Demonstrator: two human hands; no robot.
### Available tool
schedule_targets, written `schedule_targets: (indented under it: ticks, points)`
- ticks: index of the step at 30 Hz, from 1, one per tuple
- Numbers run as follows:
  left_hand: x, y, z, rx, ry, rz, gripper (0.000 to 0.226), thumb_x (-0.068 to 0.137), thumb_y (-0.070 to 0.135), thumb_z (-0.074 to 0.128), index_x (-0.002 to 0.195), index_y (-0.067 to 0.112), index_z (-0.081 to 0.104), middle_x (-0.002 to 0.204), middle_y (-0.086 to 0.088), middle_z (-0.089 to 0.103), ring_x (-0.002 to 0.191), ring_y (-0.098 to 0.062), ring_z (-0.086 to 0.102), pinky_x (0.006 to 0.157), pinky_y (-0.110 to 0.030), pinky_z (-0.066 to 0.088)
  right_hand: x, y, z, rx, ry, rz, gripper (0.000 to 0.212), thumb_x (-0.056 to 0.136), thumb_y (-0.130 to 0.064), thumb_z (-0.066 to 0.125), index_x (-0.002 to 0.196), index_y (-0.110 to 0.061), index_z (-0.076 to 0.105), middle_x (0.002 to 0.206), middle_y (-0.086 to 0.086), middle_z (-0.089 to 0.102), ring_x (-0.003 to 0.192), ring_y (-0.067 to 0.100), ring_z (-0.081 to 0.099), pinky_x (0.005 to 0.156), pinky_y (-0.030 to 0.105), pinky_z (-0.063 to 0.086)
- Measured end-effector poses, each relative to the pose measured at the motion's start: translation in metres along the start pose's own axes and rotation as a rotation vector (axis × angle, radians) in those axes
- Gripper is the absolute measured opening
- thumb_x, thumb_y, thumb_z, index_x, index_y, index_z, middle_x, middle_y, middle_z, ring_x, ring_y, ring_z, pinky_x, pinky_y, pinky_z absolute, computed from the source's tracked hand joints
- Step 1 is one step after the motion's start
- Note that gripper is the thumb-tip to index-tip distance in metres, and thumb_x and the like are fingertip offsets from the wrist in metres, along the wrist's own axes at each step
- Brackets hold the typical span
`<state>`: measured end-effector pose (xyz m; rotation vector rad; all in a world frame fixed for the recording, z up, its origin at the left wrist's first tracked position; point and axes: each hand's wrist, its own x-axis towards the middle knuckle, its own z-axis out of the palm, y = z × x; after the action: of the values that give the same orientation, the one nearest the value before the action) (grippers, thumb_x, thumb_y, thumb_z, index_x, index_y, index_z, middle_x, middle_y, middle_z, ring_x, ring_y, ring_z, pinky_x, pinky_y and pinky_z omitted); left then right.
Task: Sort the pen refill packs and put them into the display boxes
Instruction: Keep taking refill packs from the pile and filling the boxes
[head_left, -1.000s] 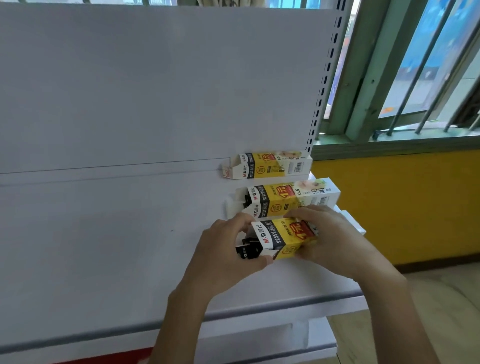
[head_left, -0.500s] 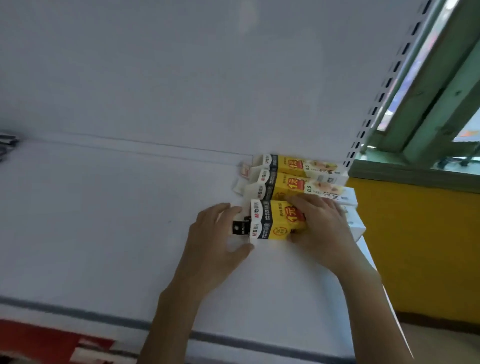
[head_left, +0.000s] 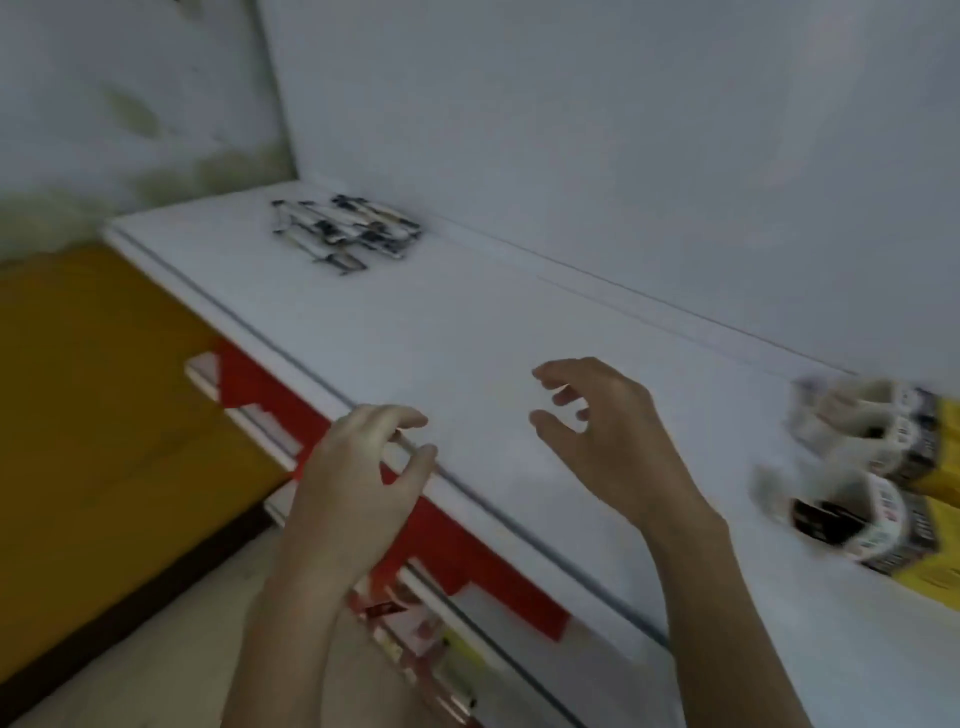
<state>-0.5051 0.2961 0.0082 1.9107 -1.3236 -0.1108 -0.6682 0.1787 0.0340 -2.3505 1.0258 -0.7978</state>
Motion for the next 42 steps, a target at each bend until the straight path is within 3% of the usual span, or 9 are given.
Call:
schedule_targets:
  ticks: [5, 15, 19, 22, 24, 27, 33, 39, 42]
  points:
    - [0.005, -0.092, -0.093, 0.124, 0.093, -0.15, 0.012, 0.083, 0.021, 0.066, 0.095, 0.02, 0.065, 0.092, 0.01, 0.058, 0.089, -0.007, 0.055, 0.07, -0.012, 0.036, 0.056, -0.085, 0.099, 0.056, -0.205, -0.085, 0.03, 0.084, -0.027, 0.063, 0.113, -0.026, 0.059, 0.103, -0.011, 0.059, 0.09, 0.004, 0.056, 0.084, 0.031, 0.049]
    - [0.047, -0.215, -0.193, 0.234, 0.088, -0.179, 0.019, 0.086, 0.026, 0.061, 0.105, 0.024, 0.061, 0.103, 0.014, 0.056, 0.097, -0.006, 0.053, 0.071, -0.007, 0.035, 0.139, -0.177, 0.228, 0.195, -0.196, -0.067, 0.028, 0.084, -0.024, 0.063, 0.112, -0.024, 0.06, 0.102, -0.009, 0.062, 0.09, 0.009, 0.059, 0.085, 0.037, 0.051]
    - [0.091, -0.242, -0.195, 0.186, 0.066, -0.156, 0.022, 0.086, 0.025, 0.062, 0.107, 0.022, 0.062, 0.103, 0.013, 0.055, 0.099, -0.006, 0.052, 0.072, -0.005, 0.035, 0.181, -0.181, 0.25, 0.152, -0.192, -0.042, 0.028, 0.085, -0.024, 0.062, 0.112, -0.023, 0.06, 0.104, -0.008, 0.062, 0.092, 0.009, 0.059, 0.084, 0.036, 0.051]
    - [0.13, -0.26, -0.186, 0.157, 0.041, -0.124, 0.025, 0.087, 0.027, 0.061, 0.111, 0.023, 0.061, 0.113, 0.011, 0.055, 0.111, -0.008, 0.051, 0.086, -0.017, 0.039, 0.215, -0.175, 0.262, 0.147, -0.172, -0.003, 0.027, 0.085, -0.025, 0.062, 0.112, -0.022, 0.06, 0.104, -0.01, 0.061, 0.092, 0.008, 0.058, 0.086, 0.035, 0.05]
    - [0.156, -0.269, -0.18, 0.129, 0.012, -0.101, 0.026, 0.087, 0.029, 0.059, 0.113, 0.025, 0.06, 0.113, 0.015, 0.053, 0.107, -0.005, 0.05, 0.085, -0.017, 0.039, 0.238, -0.169, 0.267, 0.144, -0.147, 0.028, 0.026, 0.085, -0.024, 0.062, 0.111, -0.022, 0.061, 0.103, -0.01, 0.06, 0.092, 0.008, 0.058, 0.086, 0.033, 0.049]
    - [0.194, -0.283, -0.181, 0.109, -0.041, -0.046, 0.024, 0.088, 0.031, 0.058, 0.112, 0.029, 0.059, 0.107, 0.02, 0.05, 0.102, 0.001, 0.047, 0.077, -0.009, 0.034, 0.273, -0.166, 0.271, 0.126, -0.093, 0.067, 0.027, 0.086, -0.022, 0.062, 0.112, -0.019, 0.061, 0.102, -0.008, 0.061, 0.092, 0.007, 0.057, 0.08, 0.023, 0.044]
    - [0.267, -0.311, -0.178, 0.085, -0.022, -0.104, 0.028, 0.09, 0.032, 0.055, 0.117, 0.026, 0.056, 0.115, 0.011, 0.052, 0.108, -0.007, 0.048, 0.082, -0.021, 0.038, 0.316, -0.164, 0.268, 0.074, 0.091, 0.064, 0.021, 0.084, -0.01, 0.063, 0.104, -0.014, 0.067, 0.095, -0.011, 0.059, 0.089, 0.002, 0.053, 0.071, 0.002, 0.035]
    - [0.342, -0.322, -0.131, 0.055, -0.183, -0.063, 0.029, 0.092, 0.037, 0.051, 0.119, 0.027, 0.053, 0.119, 0.003, 0.056, 0.103, -0.012, 0.052, 0.084, -0.027, 0.043, 0.329, -0.144, 0.276, 0.025, 0.249, 0.188, 0.016, 0.084, -0.007, 0.062, 0.097, -0.014, 0.068, 0.096, -0.008, 0.059, 0.095, 0.007, 0.052, 0.083, 0.019, 0.038]
    - [0.38, -0.323, -0.116, 0.159, -0.165, -0.037, 0.035, 0.093, 0.042, 0.045, 0.124, 0.026, 0.049, 0.118, -0.005, 0.054, 0.104, -0.02, 0.052, 0.081, -0.033, 0.043, 0.337, -0.144, 0.285, -0.031, 0.26, 0.236, 0.017, 0.084, -0.005, 0.063, 0.099, -0.012, 0.069, 0.098, -0.007, 0.059, 0.093, 0.006, 0.052, 0.082, 0.012, 0.036]
